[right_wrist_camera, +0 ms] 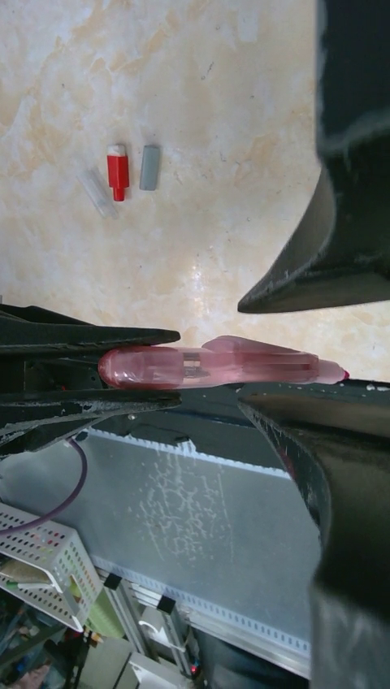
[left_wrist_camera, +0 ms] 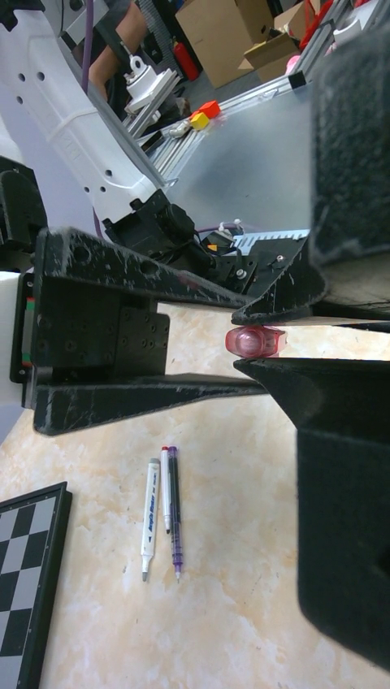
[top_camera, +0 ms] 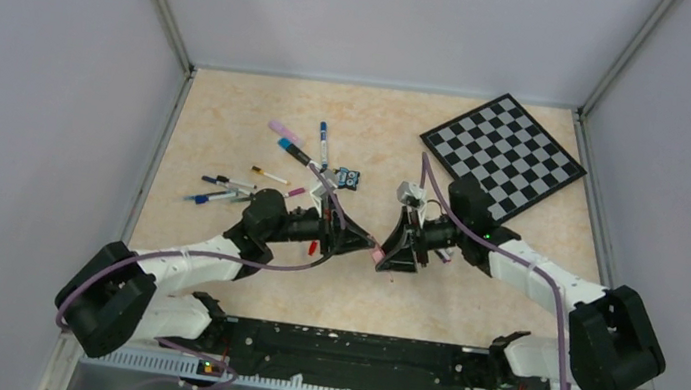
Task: Open the pen caps
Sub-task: Place the pen at the center of the board, then pick up the pen from the center of the board.
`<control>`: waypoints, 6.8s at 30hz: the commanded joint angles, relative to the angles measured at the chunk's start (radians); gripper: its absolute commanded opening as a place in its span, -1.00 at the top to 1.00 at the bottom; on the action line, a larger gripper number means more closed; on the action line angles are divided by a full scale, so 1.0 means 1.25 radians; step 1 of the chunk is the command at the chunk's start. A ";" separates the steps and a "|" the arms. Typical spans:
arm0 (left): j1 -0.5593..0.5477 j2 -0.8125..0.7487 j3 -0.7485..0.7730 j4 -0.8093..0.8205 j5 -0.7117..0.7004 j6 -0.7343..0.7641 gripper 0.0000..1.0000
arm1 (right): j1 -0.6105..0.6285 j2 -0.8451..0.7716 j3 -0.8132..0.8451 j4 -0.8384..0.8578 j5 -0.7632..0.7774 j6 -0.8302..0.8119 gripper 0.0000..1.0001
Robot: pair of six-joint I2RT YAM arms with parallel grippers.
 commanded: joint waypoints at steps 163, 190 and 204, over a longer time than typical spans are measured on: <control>0.008 -0.459 -0.084 -0.516 -0.541 0.041 -0.97 | -0.375 0.226 0.271 -0.486 0.529 -0.341 0.37; 0.237 0.302 0.511 -0.753 -0.551 0.094 -0.97 | -0.383 -0.021 0.237 -0.464 0.255 -0.341 0.12; 0.280 0.747 0.999 -0.966 -0.693 0.258 -0.34 | -0.381 -0.014 0.226 -0.442 0.273 -0.325 0.11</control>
